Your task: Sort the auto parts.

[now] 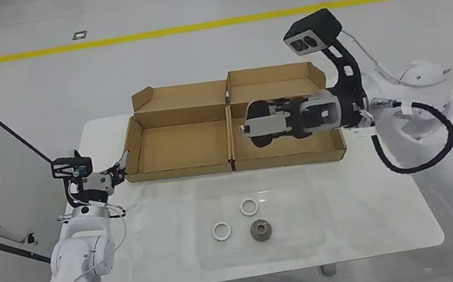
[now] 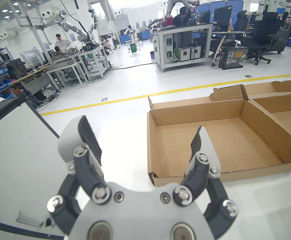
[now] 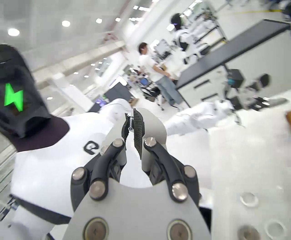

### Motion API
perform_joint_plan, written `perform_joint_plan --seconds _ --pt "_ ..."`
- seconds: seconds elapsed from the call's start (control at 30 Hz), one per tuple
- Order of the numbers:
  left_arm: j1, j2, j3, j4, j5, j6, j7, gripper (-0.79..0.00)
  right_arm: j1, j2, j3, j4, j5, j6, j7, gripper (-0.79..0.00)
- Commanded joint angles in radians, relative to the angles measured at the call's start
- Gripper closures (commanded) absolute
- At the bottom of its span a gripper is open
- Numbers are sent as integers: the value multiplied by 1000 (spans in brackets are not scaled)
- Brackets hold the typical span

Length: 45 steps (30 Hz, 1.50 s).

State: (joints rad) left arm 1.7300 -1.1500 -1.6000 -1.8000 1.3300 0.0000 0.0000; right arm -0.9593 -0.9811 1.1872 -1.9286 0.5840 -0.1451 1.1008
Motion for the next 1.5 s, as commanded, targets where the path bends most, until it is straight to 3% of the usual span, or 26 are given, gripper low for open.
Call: perform_joint_plan --seconds 0.0,0.3,0.7,1.03,1.47 --pt "0 0 0 0 0 0 0 -785 25 8 18 -9 -135 79 23 0" --pt "0 0 0 0 0 0 0 -785 116 25 -23 -10 -488 231 125 0" --pt "0 0 0 0 0 0 0 -785 259 31 -116 133 -758 229 286 0" --pt "0 0 0 0 0 0 0 -785 402 5 -271 308 -892 188 377 0" --pt "0 0 0 0 0 0 0 -785 556 -64 -527 546 -950 200 435 0"
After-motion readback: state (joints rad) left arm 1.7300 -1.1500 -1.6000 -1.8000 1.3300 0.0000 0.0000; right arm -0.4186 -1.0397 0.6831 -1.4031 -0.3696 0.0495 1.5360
